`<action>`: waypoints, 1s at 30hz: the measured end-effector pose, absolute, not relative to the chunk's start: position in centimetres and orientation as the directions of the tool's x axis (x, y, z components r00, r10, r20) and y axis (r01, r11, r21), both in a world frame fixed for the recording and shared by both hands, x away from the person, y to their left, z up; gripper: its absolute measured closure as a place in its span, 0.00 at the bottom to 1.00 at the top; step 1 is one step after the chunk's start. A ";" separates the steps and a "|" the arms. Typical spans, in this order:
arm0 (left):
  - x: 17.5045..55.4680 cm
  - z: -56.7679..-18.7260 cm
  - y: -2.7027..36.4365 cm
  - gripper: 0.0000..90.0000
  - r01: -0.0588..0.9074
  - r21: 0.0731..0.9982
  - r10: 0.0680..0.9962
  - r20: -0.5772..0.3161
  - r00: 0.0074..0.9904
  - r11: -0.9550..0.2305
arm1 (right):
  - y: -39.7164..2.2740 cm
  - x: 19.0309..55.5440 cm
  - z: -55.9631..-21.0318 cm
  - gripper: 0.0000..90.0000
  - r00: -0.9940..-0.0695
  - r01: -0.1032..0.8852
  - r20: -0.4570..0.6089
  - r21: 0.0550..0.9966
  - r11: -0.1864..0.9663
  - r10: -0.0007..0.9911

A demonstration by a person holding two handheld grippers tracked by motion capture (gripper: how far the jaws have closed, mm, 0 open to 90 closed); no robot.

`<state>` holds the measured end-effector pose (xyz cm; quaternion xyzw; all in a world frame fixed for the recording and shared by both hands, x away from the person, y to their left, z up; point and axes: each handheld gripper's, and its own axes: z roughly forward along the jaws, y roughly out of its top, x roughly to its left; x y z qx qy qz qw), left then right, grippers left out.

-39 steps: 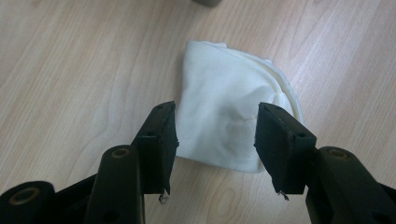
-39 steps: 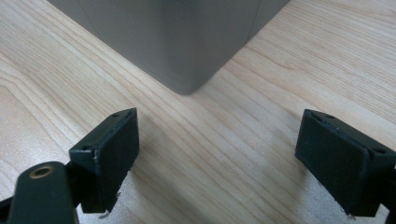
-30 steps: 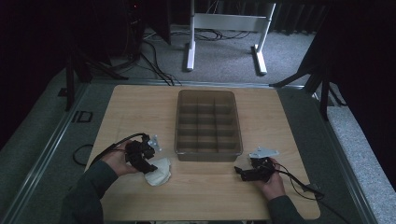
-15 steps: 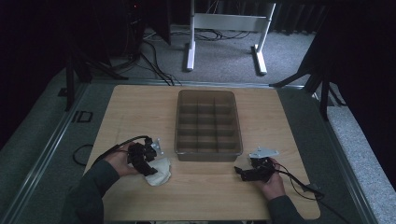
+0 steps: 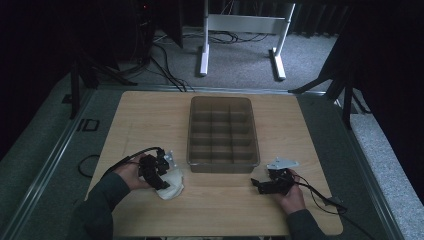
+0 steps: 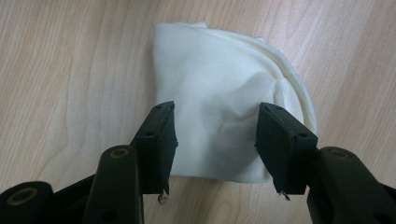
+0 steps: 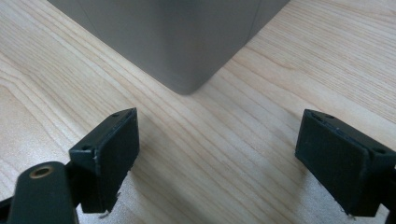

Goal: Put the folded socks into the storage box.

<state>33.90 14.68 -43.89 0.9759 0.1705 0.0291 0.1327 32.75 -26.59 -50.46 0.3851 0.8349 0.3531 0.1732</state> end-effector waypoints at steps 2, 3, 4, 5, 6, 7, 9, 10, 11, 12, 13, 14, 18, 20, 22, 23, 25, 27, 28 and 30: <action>33.8 -44.0 14.6 0.53 0.327 0.270 0.342 0.008 0.940 -0.906 | -26.6 32.8 -50.5 0.15 -0.644 0.520 -0.018 0.723 0.455 0.765; 33.8 -44.0 14.5 0.53 0.324 0.271 0.339 0.009 0.941 -0.906 | -26.6 32.8 -50.5 0.15 -0.643 0.521 -0.017 0.723 0.454 0.765; 33.8 -44.0 14.5 0.53 0.324 0.271 0.339 0.009 0.941 -0.906 | -26.6 32.8 -50.5 0.15 -0.643 0.521 -0.017 0.723 0.454 0.765; 33.8 -43.8 14.5 0.53 0.321 0.272 0.336 0.010 0.942 -0.907 | -26.6 32.8 -50.5 0.15 -0.644 0.520 -0.018 0.723 0.455 0.765; 33.7 -43.8 14.5 0.52 0.321 0.275 0.337 0.011 0.941 -0.906 | -26.6 32.8 -50.5 0.15 -0.644 0.520 -0.018 0.723 0.455 0.765; 33.7 -43.7 14.5 0.52 0.318 0.275 0.334 0.013 0.942 -0.907 | -26.6 32.8 -50.5 0.15 -0.644 0.520 -0.018 0.723 0.454 0.765; 33.6 -43.5 14.5 0.52 0.319 0.281 0.337 0.017 0.941 -0.905 | -26.6 32.8 -50.5 0.15 -0.644 0.520 -0.018 0.723 0.454 0.765; 33.5 -43.3 14.5 0.52 0.318 0.286 0.336 0.017 0.942 -0.904 | -26.6 32.8 -50.5 0.15 -0.643 0.521 -0.017 0.723 0.454 0.765; 33.4 -43.2 14.5 0.52 0.317 0.289 0.336 0.016 0.942 -0.903 | -26.6 32.8 -50.5 0.15 -0.644 0.520 -0.018 0.723 0.454 0.765; 33.4 -43.2 14.5 0.52 0.316 0.290 0.334 0.015 0.942 -0.903 | -26.6 32.8 -50.5 0.15 -0.644 0.520 -0.018 0.723 0.454 0.765; 33.4 -43.3 14.4 0.52 0.317 0.288 0.335 0.014 0.942 -0.904 | -26.6 32.8 -50.5 0.15 -0.643 0.521 -0.017 0.723 0.454 0.765; 33.3 -43.4 14.3 0.51 0.319 0.283 0.337 0.013 0.942 -0.905 | -26.6 32.8 -50.5 0.15 -0.644 0.521 -0.017 0.723 0.454 0.765; 33.5 -44.0 14.0 0.50 0.327 0.276 0.339 -0.003 0.941 -0.904 | -26.6 32.8 -50.5 0.15 -0.644 0.520 -0.018 0.723 0.455 0.765; 33.6 -44.3 13.8 0.49 0.328 0.273 0.339 -0.008 0.941 -0.904 | -26.6 32.8 -50.5 0.15 -0.644 0.520 -0.018 0.723 0.454 0.765; 33.6 -44.4 13.8 0.47 0.329 0.272 0.338 -0.012 0.941 -0.905 | -26.6 32.8 -50.5 0.15 -0.643 0.521 -0.017 0.723 0.454 0.765; 33.6 -44.8 13.6 0.47 0.334 0.275 0.340 -0.027 0.940 -0.901 | -26.6 32.8 -50.5 0.15 -0.644 0.521 -0.017 0.723 0.454 0.765; 33.7 -45.0 13.5 0.44 0.337 0.272 0.341 -0.036 0.940 -0.901 | -26.6 32.8 -50.5 0.15 -0.644 0.520 -0.018 0.723 0.454 0.765; 33.8 -45.3 13.4 0.42 0.344 0.267 0.345 -0.046 0.938 -0.900 | -26.6 32.8 -50.5 0.15 -0.644 0.520 -0.018 0.723 0.455 0.765; 33.8 -45.4 13.4 0.42 0.346 0.264 0.346 -0.046 0.937 -0.900 | -26.6 32.8 -50.5 0.15 -0.644 0.521 -0.017 0.723 0.454 0.765; 33.9 -45.7 13.4 0.40 0.351 0.264 0.349 -0.054 0.935 -0.898 | -26.6 32.8 -50.5 0.15 -0.644 0.520 -0.018 0.723 0.455 0.765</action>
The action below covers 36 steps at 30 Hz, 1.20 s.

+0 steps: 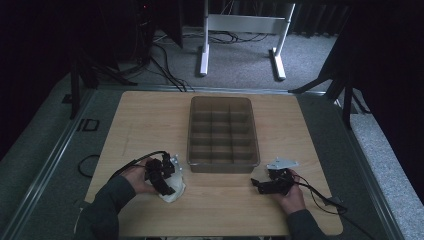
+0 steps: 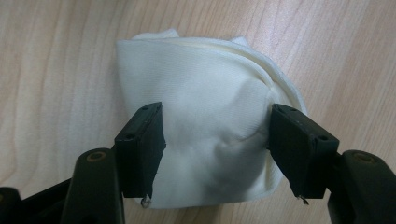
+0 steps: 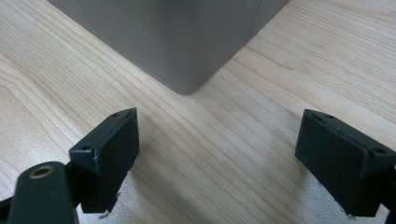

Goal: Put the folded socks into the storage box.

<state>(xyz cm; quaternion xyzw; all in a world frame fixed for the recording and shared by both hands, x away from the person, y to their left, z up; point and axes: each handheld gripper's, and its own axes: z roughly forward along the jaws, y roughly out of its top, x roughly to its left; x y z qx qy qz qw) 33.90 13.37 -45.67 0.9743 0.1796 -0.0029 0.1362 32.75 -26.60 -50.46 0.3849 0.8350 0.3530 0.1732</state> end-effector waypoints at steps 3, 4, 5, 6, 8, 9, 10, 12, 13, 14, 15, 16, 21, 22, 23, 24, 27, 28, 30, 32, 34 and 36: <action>34.0 -45.8 13.4 0.39 0.357 0.263 0.355 -0.060 0.933 -0.896 | -26.6 32.8 -50.5 0.15 -0.644 0.520 -0.018 0.723 0.455 0.765; 34.0 -45.9 13.4 0.39 0.359 0.263 0.356 -0.060 0.933 -0.896 | -26.6 32.8 -50.5 0.15 -0.643 0.521 -0.017 0.723 0.454 0.765; 34.0 -46.0 13.3 0.39 0.362 0.263 0.359 -0.061 0.931 -0.895 | -26.6 32.8 -50.5 0.15 -0.644 0.520 -0.017 0.723 0.454 0.765; 34.0 -46.1 13.3 0.38 0.367 0.264 0.363 -0.064 0.929 -0.892 | -26.6 32.8 -50.5 0.15 -0.644 0.520 -0.018 0.723 0.454 0.765; 34.0 -46.3 13.3 0.36 0.371 0.261 0.366 -0.068 0.928 -0.891 | -26.6 32.8 -50.5 0.15 -0.644 0.520 -0.018 0.723 0.455 0.765; 34.1 -46.4 13.3 0.35 0.376 0.262 0.371 -0.071 0.926 -0.889 | -26.6 32.7 -50.5 0.15 -0.644 0.521 -0.017 0.723 0.454 0.765; 34.1 -46.4 13.2 0.34 0.381 0.261 0.376 -0.070 0.924 -0.887 | -26.6 32.7 -50.5 0.15 -0.643 0.521 -0.017 0.723 0.454 0.765; 34.0 -46.5 13.1 0.33 0.389 0.257 0.385 -0.068 0.921 -0.885 | -26.6 32.7 -50.5 0.15 -0.644 0.520 -0.018 0.723 0.455 0.765; 34.0 -46.6 13.1 0.32 0.393 0.254 0.389 -0.068 0.919 -0.884 | -26.6 32.8 -50.5 0.15 -0.644 0.520 -0.018 0.723 0.455 0.765; 34.0 -46.7 13.1 0.31 0.401 0.249 0.395 -0.076 0.915 -0.882 | -26.6 32.7 -50.5 0.15 -0.644 0.520 -0.018 0.723 0.455 0.765; 34.0 -46.8 13.1 0.29 0.407 0.249 0.399 -0.082 0.913 -0.879 | -26.6 32.8 -50.5 0.15 -0.644 0.520 -0.018 0.723 0.455 0.765; 34.0 -46.8 13.1 0.28 0.408 0.249 0.400 -0.084 0.913 -0.878 | -26.6 32.7 -50.5 0.15 -0.644 0.521 -0.017 0.723 0.454 0.765; 33.9 -46.9 12.8 0.25 0.425 0.233 0.416 -0.092 0.905 -0.875 | -26.6 32.7 -50.5 0.15 -0.644 0.520 -0.018 0.723 0.455 0.765; 33.9 -46.9 12.8 0.24 0.425 0.233 0.416 -0.092 0.905 -0.875 | -26.6 32.7 -50.5 0.15 -0.644 0.520 -0.018 0.723 0.455 0.765; 33.9 -46.9 12.7 0.24 0.428 0.229 0.418 -0.092 0.904 -0.874 | -26.6 32.7 -50.5 0.15 -0.644 0.521 -0.018 0.723 0.454 0.765; 33.9 -46.9 12.7 0.24 0.429 0.229 0.419 -0.092 0.903 -0.874 | -26.6 32.7 -50.5 0.15 -0.644 0.520 -0.018 0.723 0.455 0.765; 33.7 -46.9 12.6 0.24 0.434 0.235 0.429 -0.077 0.900 -0.870 | -26.6 32.7 -50.5 0.15 -0.644 0.520 -0.018 0.723 0.455 0.765; 33.7 -46.9 12.6 0.26 0.434 0.235 0.429 -0.077 0.900 -0.870 | -26.6 32.7 -50.5 0.15 -0.644 0.520 -0.018 0.723 0.455 0.765; 33.4 -46.9 12.7 0.29 0.448 0.244 0.447 -0.064 0.892 -0.860 | -26.6 32.7 -50.5 0.15 -0.644 0.520 -0.019 0.723 0.455 0.765; 33.4 -46.9 12.7 0.32 0.451 0.244 0.451 -0.059 0.891 -0.858 | -26.6 32.7 -50.5 0.15 -0.644 0.520 -0.019 0.723 0.455 0.765; 33.3 -46.8 12.7 0.36 0.450 0.241 0.451 -0.057 0.891 -0.860 | -26.6 32.7 -50.5 0.15 -0.643 0.521 -0.018 0.723 0.454 0.766; 33.2 -46.7 12.6 0.44 0.451 0.240 0.450 -0.061 0.891 -0.860 | -26.6 32.7 -50.5 0.15 -0.643 0.520 -0.019 0.723 0.455 0.766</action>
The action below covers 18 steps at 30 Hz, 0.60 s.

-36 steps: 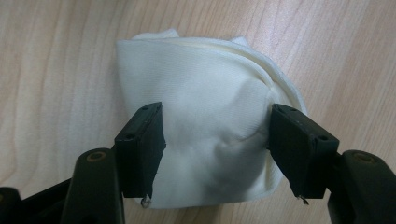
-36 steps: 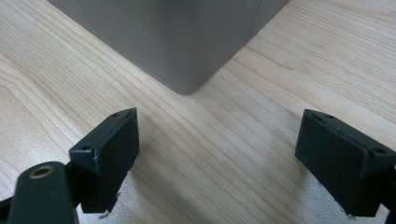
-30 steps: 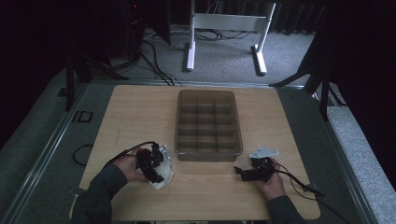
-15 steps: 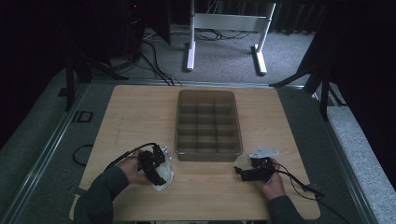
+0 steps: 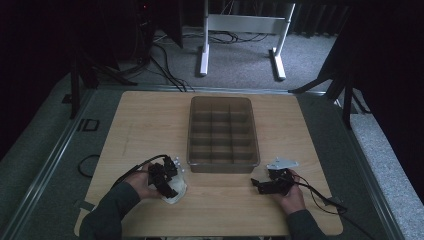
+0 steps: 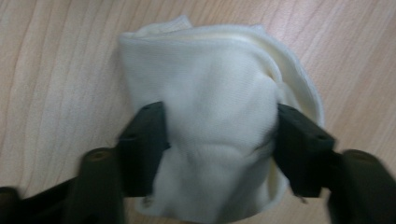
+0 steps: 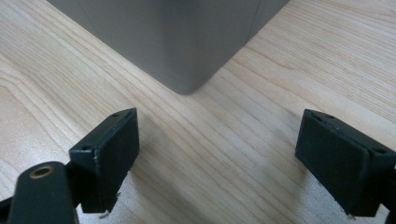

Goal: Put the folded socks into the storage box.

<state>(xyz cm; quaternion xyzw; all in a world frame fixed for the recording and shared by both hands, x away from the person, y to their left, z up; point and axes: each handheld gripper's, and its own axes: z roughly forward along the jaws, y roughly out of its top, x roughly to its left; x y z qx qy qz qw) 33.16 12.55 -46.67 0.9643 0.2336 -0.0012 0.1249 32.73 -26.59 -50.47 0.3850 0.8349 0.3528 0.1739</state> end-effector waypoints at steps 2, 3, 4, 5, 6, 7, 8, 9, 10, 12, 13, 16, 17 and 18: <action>33.1 -46.5 12.4 0.56 0.441 0.243 0.437 -0.074 0.896 -0.864 | -26.6 32.7 -50.5 0.15 -0.643 0.520 -0.019 0.723 0.455 0.766; 33.1 -46.5 12.4 0.63 0.438 0.246 0.432 -0.081 0.898 -0.865 | -26.6 32.7 -50.5 0.15 -0.643 0.520 -0.019 0.723 0.455 0.766; 33.1 -46.5 12.4 0.69 0.428 0.249 0.420 -0.087 0.903 -0.869 | -26.6 32.7 -50.5 0.15 -0.643 0.520 -0.019 0.723 0.454 0.766; 33.0 -46.5 12.4 0.73 0.413 0.254 0.404 -0.088 0.911 -0.875 | -26.6 32.7 -50.5 0.15 -0.643 0.520 -0.019 0.723 0.455 0.766; 33.0 -46.5 12.4 0.76 0.404 0.257 0.395 -0.086 0.915 -0.878 | -26.6 32.7 -50.5 0.15 -0.642 0.520 -0.019 0.723 0.454 0.766; 33.0 -46.5 12.5 0.76 0.388 0.258 0.380 -0.083 0.921 -0.885 | -26.6 32.7 -50.5 0.15 -0.642 0.521 -0.019 0.723 0.454 0.766; 33.0 -46.5 12.4 0.77 0.379 0.258 0.371 -0.080 0.925 -0.888 | -26.6 32.7 -50.5 0.15 -0.643 0.520 -0.019 0.723 0.454 0.766; 33.0 -46.5 12.4 0.78 0.373 0.256 0.365 -0.077 0.928 -0.892 | -26.6 32.7 -50.5 0.15 -0.642 0.521 -0.019 0.723 0.454 0.766; 33.0 -46.4 12.3 0.78 0.361 0.248 0.356 -0.067 0.932 -0.899 | -26.6 32.7 -50.5 0.15 -0.643 0.520 -0.019 0.723 0.455 0.766; 33.0 -46.3 12.1 0.78 0.347 0.237 0.344 -0.054 0.937 -0.907 | -26.6 32.7 -50.5 0.15 -0.642 0.520 -0.019 0.723 0.454 0.766; 33.0 -46.3 12.0 0.78 0.346 0.236 0.344 -0.051 0.937 -0.908 | -26.6 32.7 -50.5 0.15 -0.643 0.520 -0.019 0.723 0.454 0.766; 33.0 -46.3 12.1 0.78 0.345 0.236 0.342 -0.052 0.938 -0.909 | -26.6 32.7 -50.5 0.15 -0.643 0.521 -0.019 0.723 0.454 0.766; 33.1 -46.3 12.3 0.78 0.343 0.246 0.340 -0.058 0.939 -0.906 | -26.6 32.7 -50.5 0.15 -0.643 0.521 -0.019 0.723 0.454 0.766; 33.1 -46.3 12.4 0.78 0.346 0.253 0.341 -0.064 0.938 -0.903 | -26.6 32.7 -50.5 0.15 -0.642 0.521 -0.018 0.723 0.454 0.766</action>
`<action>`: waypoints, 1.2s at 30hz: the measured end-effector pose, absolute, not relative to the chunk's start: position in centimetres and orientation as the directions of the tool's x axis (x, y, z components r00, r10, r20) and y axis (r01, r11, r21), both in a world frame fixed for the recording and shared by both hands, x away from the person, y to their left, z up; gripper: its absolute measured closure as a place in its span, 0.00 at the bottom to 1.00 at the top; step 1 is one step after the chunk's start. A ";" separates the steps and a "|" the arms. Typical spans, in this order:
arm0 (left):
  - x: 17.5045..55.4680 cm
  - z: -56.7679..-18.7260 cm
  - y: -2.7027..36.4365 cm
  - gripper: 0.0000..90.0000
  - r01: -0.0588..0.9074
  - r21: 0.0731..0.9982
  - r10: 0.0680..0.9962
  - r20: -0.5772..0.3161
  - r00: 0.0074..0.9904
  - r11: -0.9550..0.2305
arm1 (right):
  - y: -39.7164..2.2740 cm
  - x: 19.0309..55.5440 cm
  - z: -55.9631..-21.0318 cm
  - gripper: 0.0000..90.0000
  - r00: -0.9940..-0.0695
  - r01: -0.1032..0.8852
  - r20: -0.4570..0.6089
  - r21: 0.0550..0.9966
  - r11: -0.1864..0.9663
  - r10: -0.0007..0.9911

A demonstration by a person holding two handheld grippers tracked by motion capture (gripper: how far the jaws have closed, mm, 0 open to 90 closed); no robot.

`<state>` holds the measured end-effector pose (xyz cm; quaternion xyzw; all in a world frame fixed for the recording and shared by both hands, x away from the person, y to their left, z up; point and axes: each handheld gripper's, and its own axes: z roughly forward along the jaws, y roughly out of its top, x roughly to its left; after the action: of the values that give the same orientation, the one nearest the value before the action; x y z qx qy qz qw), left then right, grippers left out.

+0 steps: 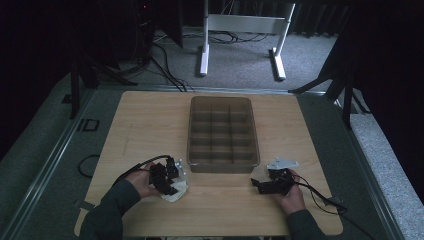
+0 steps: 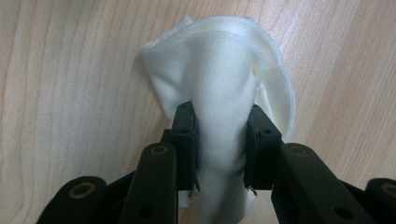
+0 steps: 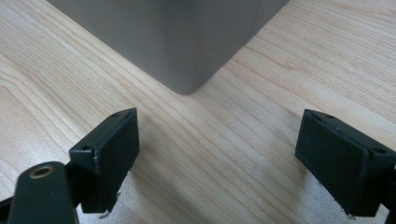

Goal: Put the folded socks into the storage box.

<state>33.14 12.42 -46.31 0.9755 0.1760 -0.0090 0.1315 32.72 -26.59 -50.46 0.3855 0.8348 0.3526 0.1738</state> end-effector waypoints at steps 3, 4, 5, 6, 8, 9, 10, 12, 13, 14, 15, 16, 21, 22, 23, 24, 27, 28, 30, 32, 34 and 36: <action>33.3 -46.3 12.8 0.78 0.349 0.261 0.345 -0.063 0.936 -0.900 | -26.6 32.7 -50.5 0.15 -0.642 0.521 -0.018 0.723 0.454 0.766; 33.3 -46.3 12.9 0.78 0.353 0.263 0.349 -0.061 0.935 -0.898 | -26.6 32.7 -50.5 0.15 -0.643 0.521 -0.018 0.723 0.454 0.766; 33.4 -46.2 12.9 0.78 0.355 0.263 0.353 -0.059 0.934 -0.897 | -26.6 32.7 -50.5 0.15 -0.643 0.521 -0.019 0.723 0.454 0.766; 33.3 -46.1 13.0 0.78 0.353 0.266 0.353 -0.050 0.934 -0.897 | -26.6 32.7 -50.5 0.15 -0.642 0.521 -0.018 0.723 0.454 0.766; 33.2 -45.9 13.1 0.78 0.351 0.272 0.354 -0.041 0.934 -0.896 | -26.6 32.7 -50.5 0.15 -0.642 0.521 -0.018 0.723 0.454 0.766; 33.2 -45.8 13.2 0.78 0.349 0.275 0.353 -0.037 0.935 -0.896 | -26.6 32.7 -50.5 0.15 -0.642 0.521 -0.018 0.723 0.454 0.766; 33.2 -45.7 13.3 0.78 0.345 0.272 0.350 -0.033 0.936 -0.898 | -26.6 32.7 -50.5 0.15 -0.643 0.521 -0.018 0.723 0.454 0.766; 33.2 -45.7 13.5 0.78 0.348 0.273 0.354 -0.027 0.935 -0.897 | -26.6 32.7 -50.5 0.15 -0.642 0.521 -0.018 0.723 0.454 0.766; 33.2 -45.6 13.6 0.78 0.351 0.271 0.357 -0.026 0.934 -0.896 | -26.6 32.7 -50.5 0.15 -0.643 0.521 -0.019 0.723 0.454 0.766; 33.2 -45.6 13.7 0.78 0.353 0.272 0.360 -0.023 0.933 -0.895 | -26.6 32.7 -50.5 0.15 -0.642 0.521 -0.018 0.723 0.454 0.766; 33.3 -45.5 13.8 0.78 0.356 0.273 0.364 -0.023 0.931 -0.894 | -26.6 32.7 -50.5 0.15 -0.643 0.521 -0.019 0.723 0.454 0.766; 33.3 -45.5 13.8 0.78 0.356 0.273 0.364 -0.023 0.931 -0.894 | -26.6 32.7 -50.5 0.15 -0.643 0.521 -0.019 0.723 0.454 0.766; 33.4 -44.9 14.5 0.78 0.369 0.280 0.382 -0.012 0.924 -0.886 | -26.6 32.7 -50.5 0.15 -0.643 0.521 -0.018 0.723 0.454 0.766; 33.4 -44.7 14.6 0.78 0.369 0.283 0.383 -0.009 0.924 -0.885 | -26.6 32.7 -50.5 0.15 -0.642 0.521 -0.018 0.723 0.454 0.766; 33.3 -44.6 14.6 0.78 0.371 0.286 0.385 -0.007 0.923 -0.884 | -26.6 32.7 -50.5 0.15 -0.642 0.521 -0.018 0.723 0.454 0.766; 33.3 -44.5 14.7 0.78 0.372 0.289 0.387 -0.006 0.922 -0.882 | -26.6 32.7 -50.5 0.15 -0.642 0.521 -0.018 0.723 0.454 0.766; 33.3 -44.1 15.0 0.78 0.377 0.297 0.395 0.000 0.919 -0.877 | -26.6 32.7 -50.5 0.15 -0.642 0.521 -0.018 0.723 0.454 0.766; 33.3 -44.1 15.0 0.78 0.377 0.297 0.395 0.000 0.919 -0.877 | -26.6 32.7 -50.5 0.15 -0.642 0.521 -0.018 0.723 0.454 0.766; 33.4 -43.9 15.3 0.78 0.380 0.297 0.398 -0.001 0.918 -0.876 | -26.6 32.7 -50.5 0.15 -0.642 0.521 -0.018 0.723 0.454 0.766; 33.5 -43.8 15.5 0.78 0.385 0.298 0.403 -0.002 0.915 -0.874 | -26.6 32.7 -50.5 0.15 -0.642 0.521 -0.018 0.723 0.454 0.766; 33.5 -43.8 15.5 0.78 0.385 0.297 0.403 -0.003 0.915 -0.874 | -26.6 32.7 -50.5 0.15 -0.642 0.521 -0.018 0.723 0.454 0.766; 33.5 -43.7 15.8 0.78 0.387 0.298 0.406 0.002 0.914 -0.872 | -26.6 32.7 -50.5 0.15 -0.642 0.521 -0.018 0.723 0.454 0.766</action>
<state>33.48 15.79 -43.68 0.9671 0.2052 0.0323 0.1472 32.73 -26.59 -50.46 0.3854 0.8347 0.3528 0.1740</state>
